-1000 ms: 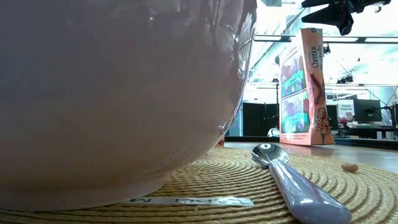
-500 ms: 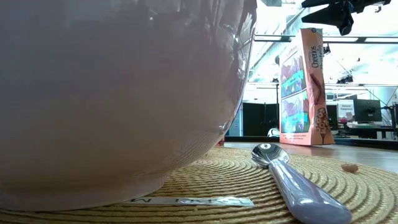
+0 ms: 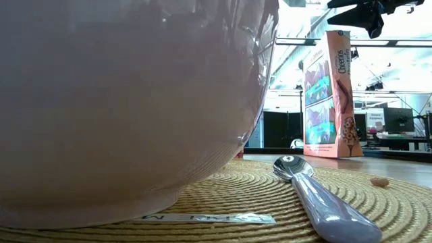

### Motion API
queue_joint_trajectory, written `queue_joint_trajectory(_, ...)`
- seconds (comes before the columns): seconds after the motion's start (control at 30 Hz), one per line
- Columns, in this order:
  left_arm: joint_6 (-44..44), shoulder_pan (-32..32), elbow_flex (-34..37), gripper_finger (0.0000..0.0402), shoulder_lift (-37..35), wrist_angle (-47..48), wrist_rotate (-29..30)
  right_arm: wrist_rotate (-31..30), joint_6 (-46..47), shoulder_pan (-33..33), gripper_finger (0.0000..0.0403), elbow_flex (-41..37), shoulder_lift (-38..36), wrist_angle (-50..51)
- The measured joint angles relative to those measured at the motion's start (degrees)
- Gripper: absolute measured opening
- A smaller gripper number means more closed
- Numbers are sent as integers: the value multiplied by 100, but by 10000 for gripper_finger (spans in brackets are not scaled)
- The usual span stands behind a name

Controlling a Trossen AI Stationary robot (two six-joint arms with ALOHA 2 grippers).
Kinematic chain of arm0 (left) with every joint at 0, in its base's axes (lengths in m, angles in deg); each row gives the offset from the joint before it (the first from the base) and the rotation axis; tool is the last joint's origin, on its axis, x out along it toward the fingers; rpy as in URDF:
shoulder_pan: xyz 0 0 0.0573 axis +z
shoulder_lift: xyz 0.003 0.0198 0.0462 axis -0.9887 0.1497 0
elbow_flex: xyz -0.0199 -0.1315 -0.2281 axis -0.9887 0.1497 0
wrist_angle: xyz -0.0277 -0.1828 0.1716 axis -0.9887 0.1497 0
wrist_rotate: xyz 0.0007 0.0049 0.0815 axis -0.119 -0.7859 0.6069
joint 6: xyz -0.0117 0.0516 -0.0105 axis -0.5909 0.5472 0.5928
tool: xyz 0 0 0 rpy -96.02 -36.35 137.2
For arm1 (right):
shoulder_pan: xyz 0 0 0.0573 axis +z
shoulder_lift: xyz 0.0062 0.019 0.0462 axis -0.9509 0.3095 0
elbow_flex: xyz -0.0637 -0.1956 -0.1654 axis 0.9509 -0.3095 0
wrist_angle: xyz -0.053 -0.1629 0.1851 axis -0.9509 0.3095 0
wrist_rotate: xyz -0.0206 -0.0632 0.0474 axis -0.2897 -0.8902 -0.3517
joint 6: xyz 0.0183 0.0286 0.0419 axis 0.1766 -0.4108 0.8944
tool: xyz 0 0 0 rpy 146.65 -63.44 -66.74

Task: Arrange a breakfast setting
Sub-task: Put the apple from the transparent bin onto the purple plate

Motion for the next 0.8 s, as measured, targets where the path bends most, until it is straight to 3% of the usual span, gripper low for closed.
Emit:
queue_joint_trajectory(0.43,-1375,-359,-718,104,1006,1831,-895,-1,0,0,188,2,0,1)
queue_joint_trajectory(0.67,-2571,-1075,-820,107,1314,1955,-1340,-2,0,-2,188,2,0,1)
queue_joint_trajectory(0.8,-3336,-1720,-820,136,1532,1953,-1383,-2,0,-2,188,2,0,2)
